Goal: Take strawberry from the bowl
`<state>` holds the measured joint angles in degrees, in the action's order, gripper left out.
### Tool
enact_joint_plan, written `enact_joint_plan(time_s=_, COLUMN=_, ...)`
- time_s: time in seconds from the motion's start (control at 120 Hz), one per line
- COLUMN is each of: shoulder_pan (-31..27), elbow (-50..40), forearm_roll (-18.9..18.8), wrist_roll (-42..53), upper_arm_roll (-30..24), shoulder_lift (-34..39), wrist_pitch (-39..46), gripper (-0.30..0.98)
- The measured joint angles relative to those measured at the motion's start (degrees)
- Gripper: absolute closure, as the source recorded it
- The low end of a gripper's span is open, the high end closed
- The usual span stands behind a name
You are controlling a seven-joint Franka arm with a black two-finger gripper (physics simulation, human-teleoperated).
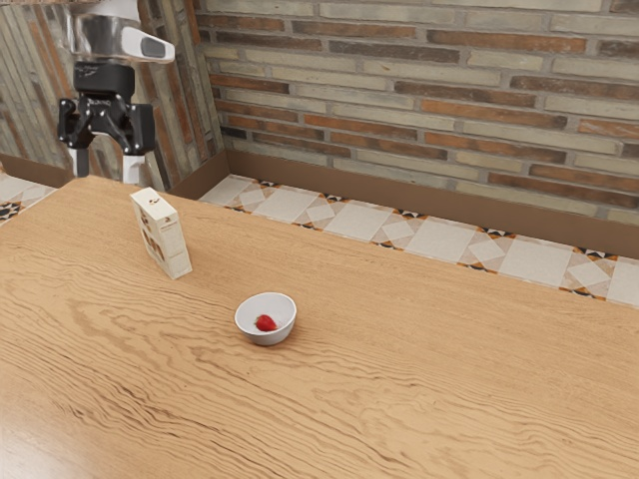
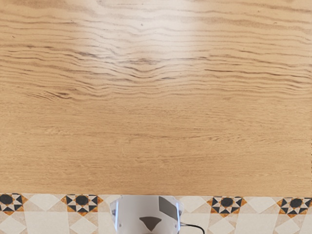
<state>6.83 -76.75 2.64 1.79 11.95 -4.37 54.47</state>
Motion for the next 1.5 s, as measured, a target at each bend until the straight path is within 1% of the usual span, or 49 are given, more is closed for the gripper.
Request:
enact_joint_plan(time_s=0.058, shoulder_pan=-0.64, elbow=-1.01, forearm_roll=0.43, wrist_roll=-0.06, upper_arm_roll=-0.17, shoulder_lift=-0.31, wrist_pitch=6.23, gripper=0.0)
enact_joint_plan(time_s=0.1, shoulder_pan=-1.74, elbow=-0.9, forearm_roll=0.41, wrist_roll=-0.1, upper_arm_roll=-1.89, shoulder_lift=-2.05, wrist_pitch=9.92, gripper=0.0)
enact_joint_plan(time_s=0.175, shoulder_pan=-0.82, elbow=0.38, forearm_roll=-0.26, wrist_roll=0.68, upper_arm_roll=-5.71, shoulder_lift=-8.69, wrist_pitch=16.65, gripper=0.0)
enact_joint_plan(time_s=0.225, shoulder_pan=-0.17, elbow=2.71, forearm_roll=0.34, wrist_roll=3.08, upper_arm_roll=-8.29, shoulder_lift=-13.32, wrist_pitch=21.47, gripper=0.0)
enact_joint_plan(time_s=0.267, shoulder_pan=0.1, elbow=3.12, forearm_roll=0.88, wrist_roll=6.21, upper_arm_roll=-10.24, shoulder_lift=-15.32, wrist_pitch=25.36, gripper=0.0)
enact_joint_plan(time_s=0.3, shoulder_pan=0.21, elbow=-0.54, forearm_roll=1.9, wrist_roll=9.32, upper_arm_roll=-10.98, shoulder_lift=-14.34, wrist_pitch=28.81, gripper=0.0)
enact_joint_plan(time_s=0.35, shoulder_pan=0.22, elbow=-11.2, forearm_roll=3.03, wrist_roll=13.99, upper_arm_roll=-11.39, shoulder_lift=-9.47, wrist_pitch=34.82, gripper=0.01)
enact_joint_plan(time_s=0.392, shoulder_pan=0.17, elbow=-15.73, forearm_roll=3.61, wrist_roll=18.25, upper_arm_roll=-11.57, shoulder_lift=-7.96, wrist_pitch=38.9, gripper=0.01)
enact_joint_plan(time_s=0.5, shoulder_pan=0.13, elbow=-20.2, forearm_roll=4.35, wrist_roll=28.89, upper_arm_roll=-11.61, shoulder_lift=-9.82, wrist_pitch=46.11, gripper=0.02)
enact_joint_plan(time_s=0.567, shoulder_pan=0.11, elbow=-24.66, forearm_roll=4.51, wrist_roll=34.68, upper_arm_roll=-11.62, shoulder_lift=-9.9, wrist_pitch=51.27, gripper=0.04)
enact_joint_plan(time_s=0.617, shoulder_pan=0.11, elbow=-24.31, forearm_roll=4.6, wrist_roll=38.81, upper_arm_roll=-11.66, shoulder_lift=-12.91, wrist_pitch=54.16, gripper=0.06)
enact_joint_plan(time_s=0.717, shoulder_pan=0.11, elbow=-21.49, forearm_roll=4.52, wrist_roll=46.11, upper_arm_roll=-11.68, shoulder_lift=-17.48, wrist_pitch=56.73, gripper=0.11)
enact_joint_plan(time_s=0.833, shoulder_pan=-1.33, elbow=-22.12, forearm_roll=3.96, wrist_roll=53.22, upper_arm_roll=-11.57, shoulder_lift=-18.79, wrist_pitch=58.56, gripper=0.17)
enact_joint_plan(time_s=1.0, shoulder_pan=-3.45, elbow=-23.65, forearm_roll=1.93, wrist_roll=61.38, upper_arm_roll=-11.51, shoulder_lift=-20.56, wrist_pitch=61.25, gripper=0.22)
enact_joint_plan(time_s=1.258, shoulder_pan=-5.17, elbow=-23.2, forearm_roll=1.2, wrist_roll=71.14, upper_arm_roll=-12.05, shoulder_lift=-22.48, wrist_pitch=64.11, gripper=0.31)
enact_joint_plan(time_s=1.5, shoulder_pan=-5.25, elbow=-22.99, forearm_roll=1.48, wrist_roll=77.18, upper_arm_roll=-12.19, shoulder_lift=-24.51, wrist_pitch=65.03, gripper=0.33)
